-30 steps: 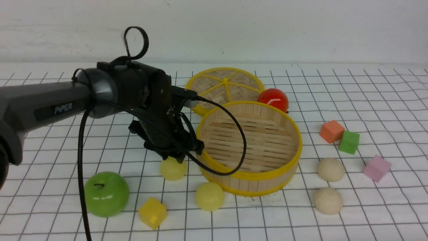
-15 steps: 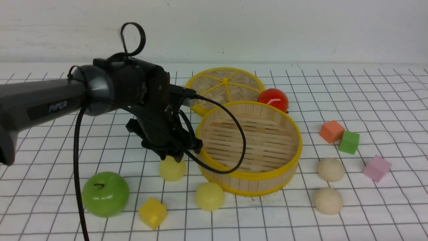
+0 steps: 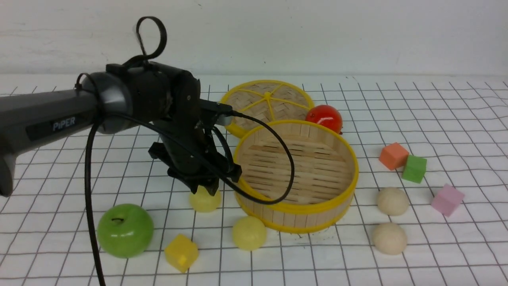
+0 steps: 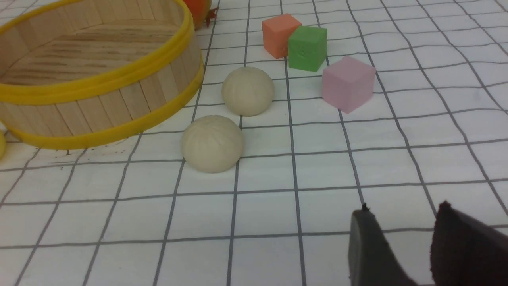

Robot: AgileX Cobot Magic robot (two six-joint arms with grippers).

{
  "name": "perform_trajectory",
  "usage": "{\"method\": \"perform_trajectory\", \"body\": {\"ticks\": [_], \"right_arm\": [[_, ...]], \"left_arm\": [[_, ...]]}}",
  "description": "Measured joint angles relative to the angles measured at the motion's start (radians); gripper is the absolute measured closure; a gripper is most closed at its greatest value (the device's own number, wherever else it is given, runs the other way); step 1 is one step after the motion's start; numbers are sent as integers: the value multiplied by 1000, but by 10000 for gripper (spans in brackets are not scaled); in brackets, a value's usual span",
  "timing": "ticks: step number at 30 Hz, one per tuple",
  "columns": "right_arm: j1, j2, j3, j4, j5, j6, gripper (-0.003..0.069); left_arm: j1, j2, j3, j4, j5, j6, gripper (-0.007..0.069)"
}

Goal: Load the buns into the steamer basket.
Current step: Use the left arm to grab a steamed stuffed bun, then use the left arm to put the steamed stuffed bun into the steamer

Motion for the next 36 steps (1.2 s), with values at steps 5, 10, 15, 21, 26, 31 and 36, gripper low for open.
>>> {"method": "perform_trajectory", "body": {"ticks": [5, 10, 15, 21, 26, 31, 36], "right_arm": [[0, 0, 0, 0, 0, 0, 420], [0, 0, 0, 0, 0, 0, 420], [0, 0, 0, 0, 0, 0, 420], [0, 0, 0, 0, 0, 0, 420], [0, 0, 0, 0, 0, 0, 420], [0, 0, 0, 0, 0, 0, 420], [0, 0, 0, 0, 0, 0, 420]], "left_arm": [[0, 31, 0, 24, -22, 1, 327], [0, 41, 0, 43, -52, 1, 332], [0, 52, -1, 47, -68, 1, 393], [0, 68, -2, 53, -81, -3, 464], [0, 51, -2, 54, -50, -17, 627], [-10, -35, 1, 55, -2, -19, 638], [-59, -163, -3, 53, -36, -19, 638]]}}
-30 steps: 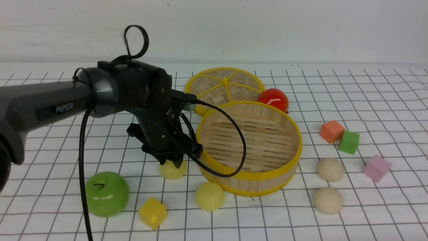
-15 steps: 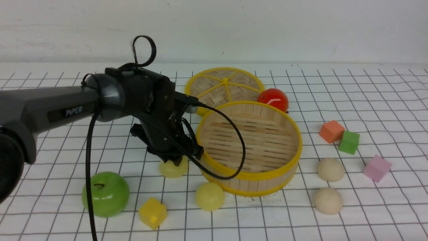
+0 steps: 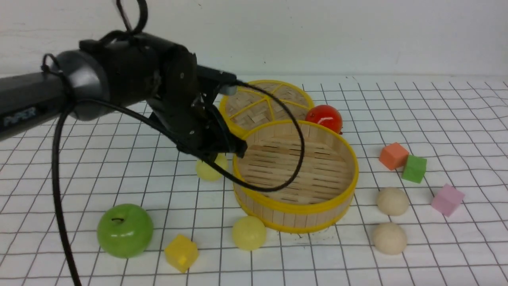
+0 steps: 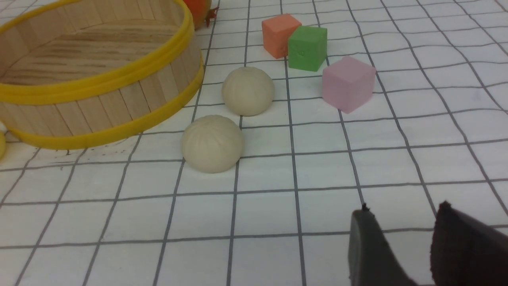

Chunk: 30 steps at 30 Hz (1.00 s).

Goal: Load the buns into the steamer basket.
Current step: Use the left arm to put the steamed stuffed bun into the steamer, then use the left arm to grab a steamed stuffed bun

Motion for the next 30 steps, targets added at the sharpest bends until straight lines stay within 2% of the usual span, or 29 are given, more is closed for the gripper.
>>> {"method": "perform_trajectory", "body": {"ticks": [6, 13, 18, 20, 22, 23, 25, 27, 28, 30], "right_arm": [[0, 0, 0, 0, 0, 0, 420], [0, 0, 0, 0, 0, 0, 420], [0, 0, 0, 0, 0, 0, 420], [0, 0, 0, 0, 0, 0, 420], [0, 0, 0, 0, 0, 0, 420], [0, 0, 0, 0, 0, 0, 420], [0, 0, 0, 0, 0, 0, 420], [0, 0, 0, 0, 0, 0, 420], [0, 0, 0, 0, 0, 0, 420], [0, 0, 0, 0, 0, 0, 420]], "left_arm": [[-52, 38, -71, -60, -130, 23, 638], [-51, 216, -131, -34, -241, 23, 603], [-51, 298, -186, -17, -259, 23, 456], [-51, 308, -197, -13, -263, 23, 349], [-51, 299, -197, -11, -246, 23, 263], [-51, 297, -197, -11, -243, 23, 257], [-51, 256, -197, -24, -185, 23, 198], [-51, 222, -197, -34, -148, 22, 190], [-51, 171, -197, -52, -83, 14, 200], [-51, 80, -188, -76, 9, 4, 265]]}}
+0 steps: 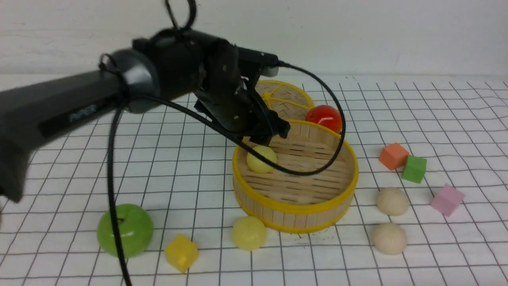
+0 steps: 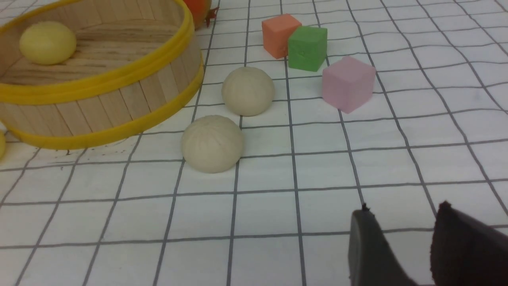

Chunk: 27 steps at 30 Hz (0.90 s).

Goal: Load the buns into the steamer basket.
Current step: Use the left arm to grab a steamed stuffed bun

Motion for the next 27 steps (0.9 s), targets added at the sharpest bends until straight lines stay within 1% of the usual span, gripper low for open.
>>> {"method": "perform_trajectory", "body": {"ticks": [1, 2, 3, 4, 6, 7, 8, 10, 12, 14, 17, 18, 19, 21, 23, 27], "right_arm": [[0, 0, 0, 0, 0, 0, 420], [0, 0, 0, 0, 0, 0, 420], [0, 0, 0, 0, 0, 0, 420], [0, 0, 0, 0, 0, 0, 420], [0, 0, 0, 0, 0, 0, 420], [0, 0, 0, 0, 0, 0, 420], [0, 0, 0, 0, 0, 0, 420], [0, 0, 0, 0, 0, 0, 420], [0, 0, 0, 0, 0, 0, 420], [0, 0, 0, 0, 0, 0, 420], [0, 0, 0, 0, 0, 0, 420], [0, 0, 0, 0, 0, 0, 420], [0, 0, 0, 0, 0, 0, 420], [0, 0, 0, 0, 0, 0, 420], [0, 0, 0, 0, 0, 0, 420], [0, 0, 0, 0, 0, 0, 420]], "left_arm": [[0, -32, 13, -17, 31, 0, 303], [-4, -76, 46, -37, 71, 1, 367], [-8, -98, 75, -57, 97, 12, 412], [-15, -119, 127, -73, 128, 35, 479], [-36, -133, 207, -104, 153, 66, 565], [-48, -131, 245, -123, 150, 79, 599], [-56, -125, 270, -131, 140, 86, 617], [-71, -109, 308, -146, 110, 94, 630], [-73, -98, 315, -151, 94, 108, 615], [-73, -84, 316, -151, 73, 117, 579], [-73, -52, 317, -151, 35, 121, 470], [-73, -34, 317, -151, 20, 122, 419], [-73, -32, 317, -151, 17, 122, 412], [-73, -14, 317, -149, -10, 123, 348], [-73, 0, 317, -148, -35, 123, 318], [-73, 22, 317, -113, -67, 123, 316]]}}
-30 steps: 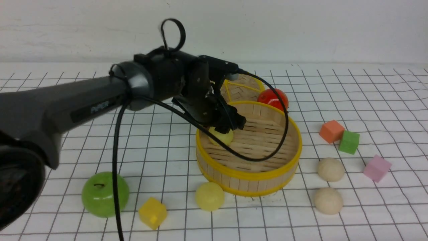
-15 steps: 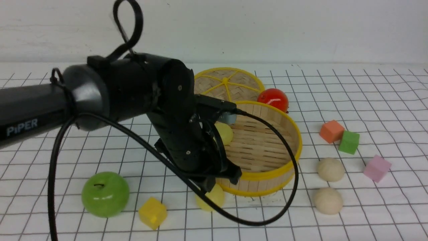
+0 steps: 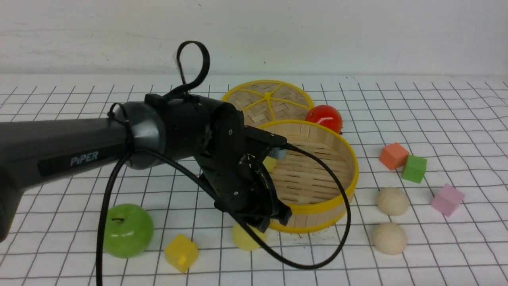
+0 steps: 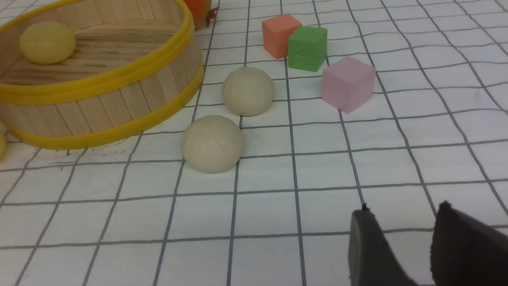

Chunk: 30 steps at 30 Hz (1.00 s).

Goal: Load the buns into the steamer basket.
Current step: Use the left arm to grab a steamed stuffed bun

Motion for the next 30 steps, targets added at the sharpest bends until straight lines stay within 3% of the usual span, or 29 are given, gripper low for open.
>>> {"method": "perform_trajectory", "body": {"ticks": [6, 23, 30], "right_arm": [[0, 0, 0, 0, 0, 0, 420], [0, 0, 0, 0, 0, 0, 420], [0, 0, 0, 0, 0, 0, 420]], "left_arm": [[0, 20, 0, 62, -4, -1, 348], [0, -36, 0, 36, 86, -1, 356], [0, 8, 0, 36, 47, -1, 356]]}}
